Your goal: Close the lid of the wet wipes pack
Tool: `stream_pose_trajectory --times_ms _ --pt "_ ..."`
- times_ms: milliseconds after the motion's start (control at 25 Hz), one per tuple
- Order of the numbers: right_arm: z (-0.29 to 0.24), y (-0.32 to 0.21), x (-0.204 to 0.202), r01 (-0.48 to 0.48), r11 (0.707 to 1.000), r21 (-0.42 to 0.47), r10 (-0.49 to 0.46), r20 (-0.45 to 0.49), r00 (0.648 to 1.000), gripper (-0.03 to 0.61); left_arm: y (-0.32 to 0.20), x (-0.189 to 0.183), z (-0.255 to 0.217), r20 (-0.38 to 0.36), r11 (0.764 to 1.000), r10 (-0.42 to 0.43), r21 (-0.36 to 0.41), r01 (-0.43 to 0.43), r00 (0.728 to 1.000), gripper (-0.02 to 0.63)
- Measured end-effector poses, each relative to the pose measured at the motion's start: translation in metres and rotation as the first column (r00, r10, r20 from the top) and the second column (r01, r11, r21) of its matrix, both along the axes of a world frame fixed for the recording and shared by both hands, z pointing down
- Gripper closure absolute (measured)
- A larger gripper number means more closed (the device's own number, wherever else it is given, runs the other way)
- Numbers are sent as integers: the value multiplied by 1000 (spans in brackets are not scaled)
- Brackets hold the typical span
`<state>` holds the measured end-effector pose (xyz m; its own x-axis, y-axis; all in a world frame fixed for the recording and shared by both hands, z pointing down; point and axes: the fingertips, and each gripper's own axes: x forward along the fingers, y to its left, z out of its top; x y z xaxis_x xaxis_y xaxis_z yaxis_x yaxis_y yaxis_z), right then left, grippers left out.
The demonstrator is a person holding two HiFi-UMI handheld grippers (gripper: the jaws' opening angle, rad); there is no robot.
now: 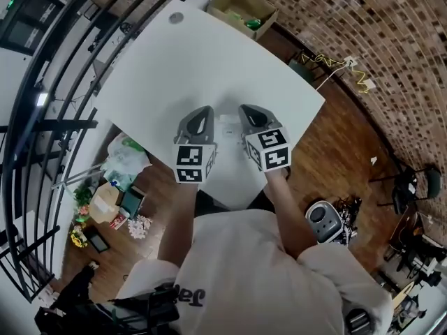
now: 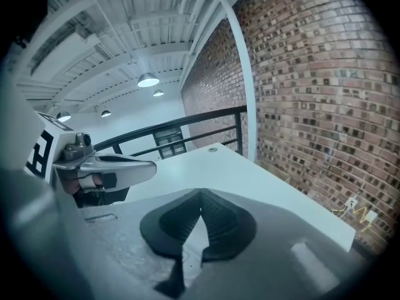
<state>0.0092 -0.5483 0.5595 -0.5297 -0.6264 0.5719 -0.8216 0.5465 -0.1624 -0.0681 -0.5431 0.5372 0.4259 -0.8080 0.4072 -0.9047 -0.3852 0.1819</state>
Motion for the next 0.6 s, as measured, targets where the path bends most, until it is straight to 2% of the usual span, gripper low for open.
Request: stream_pose_trajectory --times_ms 200,600 --pt "23 -1 -6 30 998 -63 -31 -10 999 591 0 1 15 5 999 -10 -36 10 1000 597" --pt "51 0 -14 47 990 -130 -55 -61 997 591 7 -4 30 9 998 -11 -68 12 1000 597"
